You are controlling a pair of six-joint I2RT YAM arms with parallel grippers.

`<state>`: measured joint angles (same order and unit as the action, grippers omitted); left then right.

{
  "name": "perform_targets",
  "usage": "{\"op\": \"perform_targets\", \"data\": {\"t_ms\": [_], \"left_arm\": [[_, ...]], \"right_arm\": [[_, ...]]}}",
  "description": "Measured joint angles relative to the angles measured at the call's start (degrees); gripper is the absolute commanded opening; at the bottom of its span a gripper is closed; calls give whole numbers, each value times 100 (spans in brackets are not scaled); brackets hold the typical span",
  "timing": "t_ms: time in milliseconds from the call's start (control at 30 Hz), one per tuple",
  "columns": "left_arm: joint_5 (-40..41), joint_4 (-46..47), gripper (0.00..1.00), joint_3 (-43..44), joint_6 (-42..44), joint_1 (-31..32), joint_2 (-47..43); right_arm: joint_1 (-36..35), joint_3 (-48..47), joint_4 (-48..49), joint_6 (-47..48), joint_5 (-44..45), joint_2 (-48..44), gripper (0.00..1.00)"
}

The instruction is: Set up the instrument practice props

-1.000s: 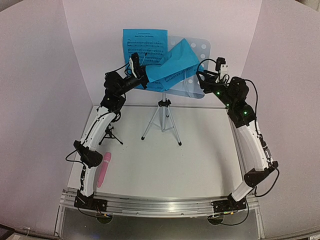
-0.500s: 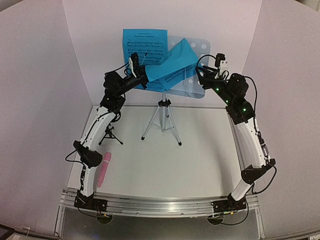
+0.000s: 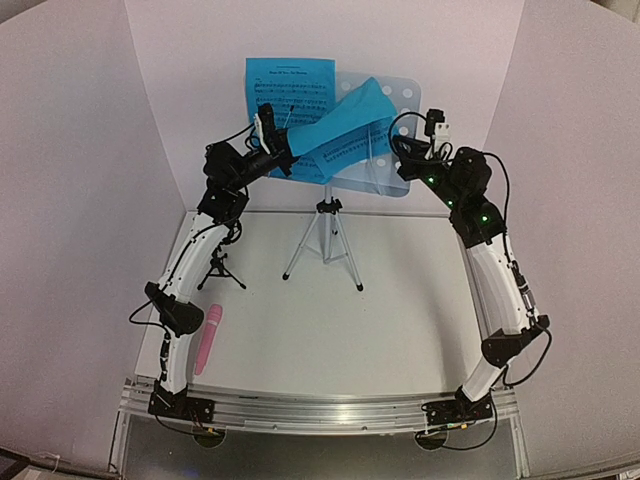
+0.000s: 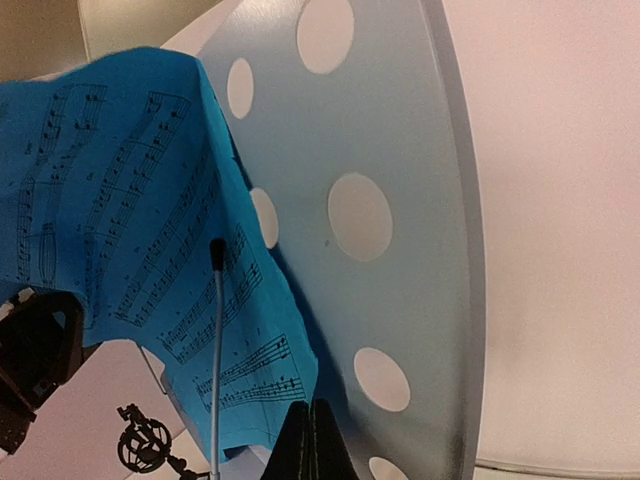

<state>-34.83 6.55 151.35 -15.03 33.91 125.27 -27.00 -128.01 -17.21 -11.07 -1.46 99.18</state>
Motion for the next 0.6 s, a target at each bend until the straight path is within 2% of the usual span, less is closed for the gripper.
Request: {"op": "perform_targets", "data": {"t_ms": [300,500,600], "left_arm": [[2,73,22,-1,42,0,-13],[26,162,25,-2,76,0,-52],[136,238,23,-2,176,0,-61]], "right_arm": [[0,948,-25,26,234,-397,0],[0,1373,-25,24,333,-769,0],[0,1632,10,20,414,-997,0]]}}
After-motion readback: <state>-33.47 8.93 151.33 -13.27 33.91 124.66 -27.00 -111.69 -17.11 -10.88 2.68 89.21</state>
